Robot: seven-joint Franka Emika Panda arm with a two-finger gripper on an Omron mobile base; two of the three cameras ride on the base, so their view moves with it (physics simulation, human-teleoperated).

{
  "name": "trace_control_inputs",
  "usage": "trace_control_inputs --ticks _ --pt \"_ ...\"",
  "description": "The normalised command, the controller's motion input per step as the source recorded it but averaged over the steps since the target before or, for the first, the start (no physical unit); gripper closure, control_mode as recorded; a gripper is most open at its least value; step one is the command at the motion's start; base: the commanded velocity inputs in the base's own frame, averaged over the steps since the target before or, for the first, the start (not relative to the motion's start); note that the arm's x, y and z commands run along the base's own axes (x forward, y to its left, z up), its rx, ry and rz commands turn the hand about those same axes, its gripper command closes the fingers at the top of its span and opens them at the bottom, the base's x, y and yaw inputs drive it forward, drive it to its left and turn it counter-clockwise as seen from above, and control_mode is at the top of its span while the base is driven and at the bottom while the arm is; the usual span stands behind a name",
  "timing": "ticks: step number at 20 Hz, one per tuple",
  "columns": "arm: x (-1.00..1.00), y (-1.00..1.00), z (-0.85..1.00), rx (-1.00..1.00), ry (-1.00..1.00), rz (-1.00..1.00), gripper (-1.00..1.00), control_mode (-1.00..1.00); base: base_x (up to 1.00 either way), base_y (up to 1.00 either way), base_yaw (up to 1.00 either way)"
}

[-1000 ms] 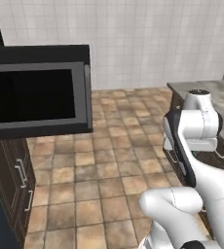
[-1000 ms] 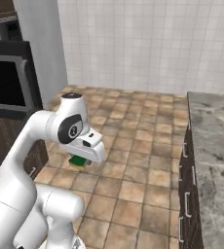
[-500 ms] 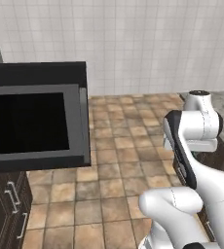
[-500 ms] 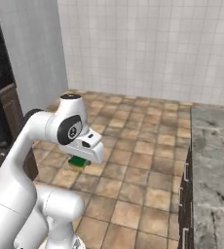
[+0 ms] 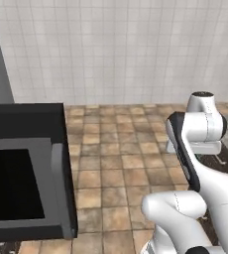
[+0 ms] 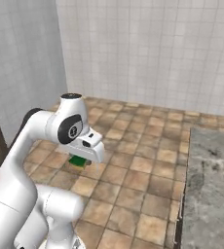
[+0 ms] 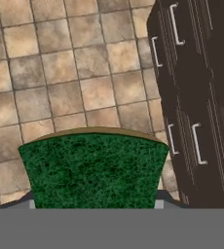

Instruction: Place the sponge inside the microwave to prepare for sanitizing.

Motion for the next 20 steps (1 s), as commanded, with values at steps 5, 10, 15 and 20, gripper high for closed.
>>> trace_control_inputs --ticks 5,10,15,20 --pt "0.0 0.0 0.0 0.0 0.0 0.0 1.0 1.0 0.9 -0.68 0.16" --pt "0.0 0.0 0.0 0.0 0.0 0.0 1.0 1.0 0.86 -0.5 0.16" --pt "0.0 0.0 0.0 0.0 0.0 0.0 1.0 1.0 0.46 -0.07 0.23" --pt "0.0 0.0 0.0 0.0 0.0 0.0 1.0 1.0 0.17 0.08 0.4"
